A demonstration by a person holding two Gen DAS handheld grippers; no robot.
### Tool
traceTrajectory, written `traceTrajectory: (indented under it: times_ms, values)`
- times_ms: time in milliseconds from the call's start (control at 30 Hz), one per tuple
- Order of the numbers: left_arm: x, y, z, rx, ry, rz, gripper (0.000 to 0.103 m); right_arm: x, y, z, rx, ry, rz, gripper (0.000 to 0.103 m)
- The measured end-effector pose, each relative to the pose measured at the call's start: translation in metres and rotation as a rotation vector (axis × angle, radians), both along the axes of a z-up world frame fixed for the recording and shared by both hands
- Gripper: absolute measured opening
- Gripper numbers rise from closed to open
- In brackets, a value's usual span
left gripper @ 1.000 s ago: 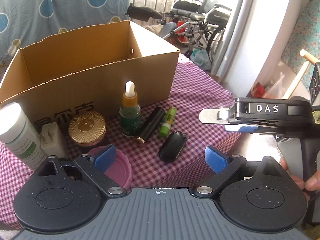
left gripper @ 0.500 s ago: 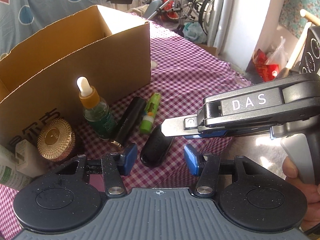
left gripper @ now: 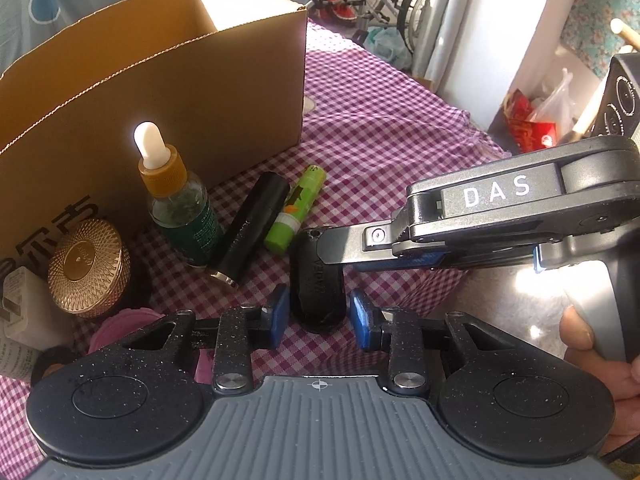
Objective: Organize rigid objects
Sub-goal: 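Reach the left gripper down and close it on the black oval fob, then lift the black fob with the left gripper and carry it over the box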
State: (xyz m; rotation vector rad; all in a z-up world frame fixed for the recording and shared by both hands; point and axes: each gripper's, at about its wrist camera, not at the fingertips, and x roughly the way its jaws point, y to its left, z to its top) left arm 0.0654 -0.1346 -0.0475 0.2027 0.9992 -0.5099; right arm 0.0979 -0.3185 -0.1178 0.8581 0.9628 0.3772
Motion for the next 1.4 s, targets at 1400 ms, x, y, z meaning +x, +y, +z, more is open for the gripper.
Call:
traceTrajectory:
  times_ms: [1400]
  values:
    - [-0.01,0.02,0.01,-0.102,-0.052,-0.011,0.029,-0.009,0.01,0.018,0.032,-0.053,0.034,0.018]
